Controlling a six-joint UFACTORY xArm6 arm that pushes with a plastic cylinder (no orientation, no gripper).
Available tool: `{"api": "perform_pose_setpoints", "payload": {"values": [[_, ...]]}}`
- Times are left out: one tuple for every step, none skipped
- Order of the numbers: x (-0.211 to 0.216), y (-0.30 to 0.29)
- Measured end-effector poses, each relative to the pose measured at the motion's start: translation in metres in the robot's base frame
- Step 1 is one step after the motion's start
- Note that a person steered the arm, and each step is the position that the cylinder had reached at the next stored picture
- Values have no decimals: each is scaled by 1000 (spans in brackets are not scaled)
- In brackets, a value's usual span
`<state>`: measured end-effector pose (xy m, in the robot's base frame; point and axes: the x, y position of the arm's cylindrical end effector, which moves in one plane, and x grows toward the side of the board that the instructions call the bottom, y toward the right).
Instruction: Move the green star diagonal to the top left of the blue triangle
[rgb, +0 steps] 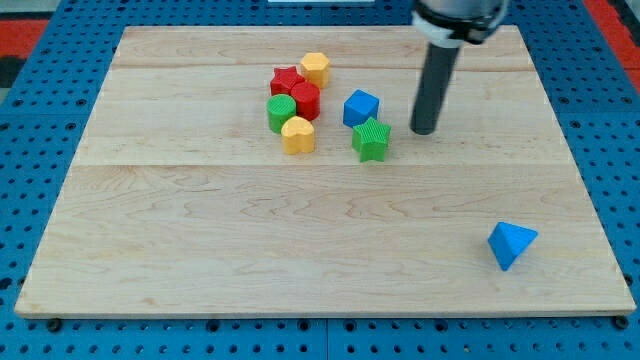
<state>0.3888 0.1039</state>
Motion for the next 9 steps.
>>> {"api": "perform_pose_setpoints", "payload": {"values": [[0,-31],[0,-52],[-9,-85],[-3,-90],[2,-72],[27,-65],[60,-59],[91,-48],[113,-37]]}}
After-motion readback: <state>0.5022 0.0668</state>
